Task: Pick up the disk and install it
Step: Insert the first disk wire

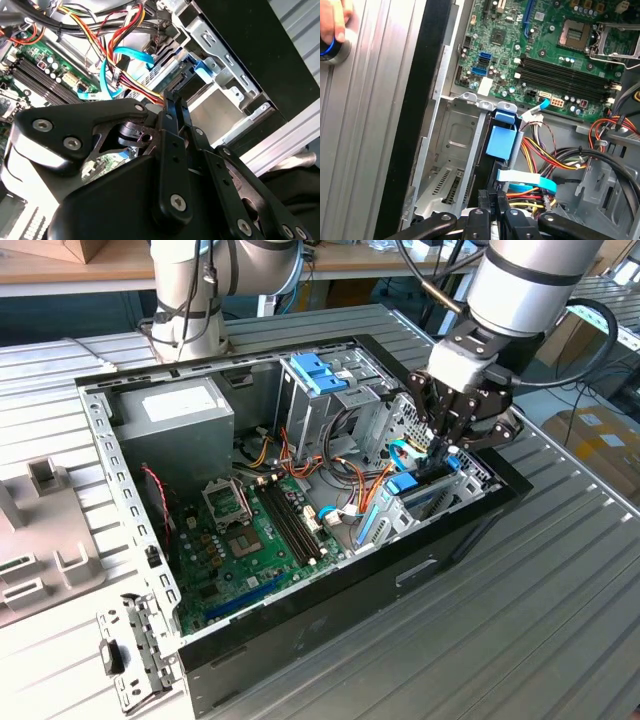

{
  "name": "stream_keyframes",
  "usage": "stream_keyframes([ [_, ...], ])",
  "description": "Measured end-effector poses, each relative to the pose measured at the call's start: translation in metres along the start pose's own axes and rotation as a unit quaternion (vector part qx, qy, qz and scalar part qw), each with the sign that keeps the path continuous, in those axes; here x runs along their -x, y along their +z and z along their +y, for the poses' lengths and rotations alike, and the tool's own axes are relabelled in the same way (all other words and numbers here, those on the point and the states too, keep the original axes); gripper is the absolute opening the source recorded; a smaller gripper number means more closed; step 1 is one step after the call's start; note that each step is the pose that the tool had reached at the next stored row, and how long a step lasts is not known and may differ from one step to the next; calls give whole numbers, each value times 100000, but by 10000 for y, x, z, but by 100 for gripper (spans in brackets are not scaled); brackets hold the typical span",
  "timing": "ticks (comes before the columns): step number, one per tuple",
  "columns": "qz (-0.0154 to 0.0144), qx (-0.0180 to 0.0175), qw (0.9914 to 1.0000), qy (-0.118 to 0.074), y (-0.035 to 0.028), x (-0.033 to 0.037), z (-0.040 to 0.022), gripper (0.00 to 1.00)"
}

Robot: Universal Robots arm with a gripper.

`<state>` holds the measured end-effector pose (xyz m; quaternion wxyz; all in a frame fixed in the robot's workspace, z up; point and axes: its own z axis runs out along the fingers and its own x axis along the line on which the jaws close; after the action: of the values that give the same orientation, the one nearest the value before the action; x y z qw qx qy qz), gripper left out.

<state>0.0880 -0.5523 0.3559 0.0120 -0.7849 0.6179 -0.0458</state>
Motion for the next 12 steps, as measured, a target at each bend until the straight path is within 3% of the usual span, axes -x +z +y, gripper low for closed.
stream_keyframes([
  [3, 83, 63, 99995, 1034, 15, -1, -6, 17],
  [4, 212, 162, 99960, 2825, 39, -3, -18, 17],
  [6, 324, 251, 99905, 4342, 60, -6, -33, 17],
  [9, 658, 499, 99621, 8661, 116, -14, -74, 17],
  [12, 715, 538, 99558, 9352, 125, -15, -80, 17],
])
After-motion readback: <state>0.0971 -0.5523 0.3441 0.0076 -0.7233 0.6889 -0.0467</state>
